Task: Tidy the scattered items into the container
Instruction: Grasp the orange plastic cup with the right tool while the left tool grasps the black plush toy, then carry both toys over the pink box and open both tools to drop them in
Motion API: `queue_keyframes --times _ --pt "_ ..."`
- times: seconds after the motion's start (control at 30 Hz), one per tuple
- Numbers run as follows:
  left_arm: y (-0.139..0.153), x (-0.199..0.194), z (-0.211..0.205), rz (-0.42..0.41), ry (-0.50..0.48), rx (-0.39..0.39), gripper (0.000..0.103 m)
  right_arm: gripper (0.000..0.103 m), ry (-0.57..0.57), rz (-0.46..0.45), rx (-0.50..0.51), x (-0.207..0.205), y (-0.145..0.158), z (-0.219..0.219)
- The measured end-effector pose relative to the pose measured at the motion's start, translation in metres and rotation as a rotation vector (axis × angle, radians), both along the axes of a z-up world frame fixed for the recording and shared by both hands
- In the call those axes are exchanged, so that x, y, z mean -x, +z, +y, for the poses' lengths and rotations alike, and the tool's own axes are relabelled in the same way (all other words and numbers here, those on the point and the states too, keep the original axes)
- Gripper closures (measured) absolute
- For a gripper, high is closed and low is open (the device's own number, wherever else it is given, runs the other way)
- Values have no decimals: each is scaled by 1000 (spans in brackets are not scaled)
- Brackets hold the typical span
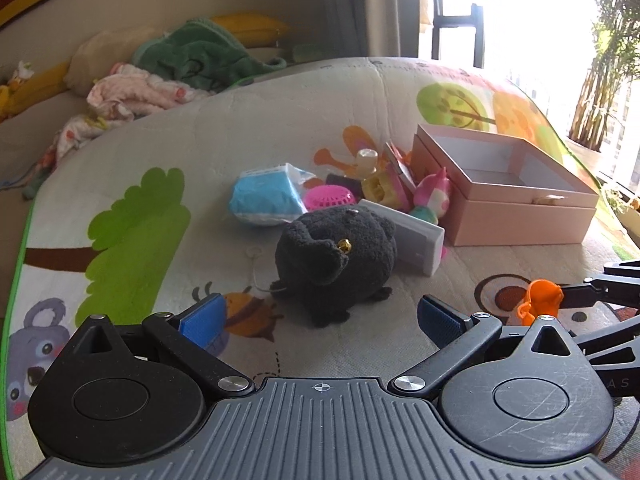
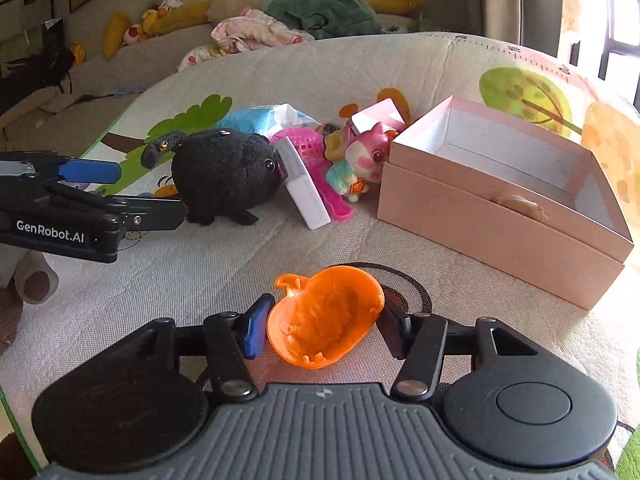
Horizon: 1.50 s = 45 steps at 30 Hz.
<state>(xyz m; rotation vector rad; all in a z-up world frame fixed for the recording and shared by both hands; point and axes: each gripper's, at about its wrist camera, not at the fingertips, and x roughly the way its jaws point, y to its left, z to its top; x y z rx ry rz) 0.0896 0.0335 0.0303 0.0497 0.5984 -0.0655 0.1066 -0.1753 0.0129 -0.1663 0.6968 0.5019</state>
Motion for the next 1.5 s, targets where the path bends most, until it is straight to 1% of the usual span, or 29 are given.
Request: queue_keyframes --times 0.07,0.13,0.27,0.4,0.47,0.67,0.7,0.73,0.77,0.9,1.03,1.2,1.27,1.5 --pt "0 -1 -6 -5 -17 -10 0 48 -29 6 -9 5 1 -13" --pt "-1 -3 -12 -19 -34 -41 0 48 -68 13 -16 9 2 -29" --pt "-8 -18 -20 -34 -27 -140 0 48 -140 21 -23 19 2 -56" --pt "-14 -40 -25 -48 -32 -231 0 48 -163 14 -25 34 4 -70" --pt "-17 -48 -27 -43 -51 -244 0 48 -163 4 -20 41 5 -73" --pt "-17 -52 -31 -68 -73 -228 0 48 -151 -6 -24 52 5 -74" --pt "-17 -52 -31 -71 -75 -229 2 48 -147 -8 -25 53 6 -73" --pt "-16 -51 -31 -67 -81 -229 19 48 -141 -11 -24 54 6 -72" --pt "-16 -50 -31 -55 -90 -228 22 48 -137 -14 -23 55 8 -71" --pt "-9 -36 -30 -56 -115 -224 23 48 -122 -30 -23 62 14 -71" --pt "0 -4 -35 -79 -166 -232 23 48 -115 -49 -10 70 19 -73" --pt "18 49 -52 -137 -262 -224 23 48 -120 -78 0 83 27 -80" --pt "26 64 -59 -165 -285 -224 23 48 -124 -97 -2 89 32 -84" --pt "52 88 -83 -244 -352 -233 23 48 -109 -171 -9 107 56 -91"
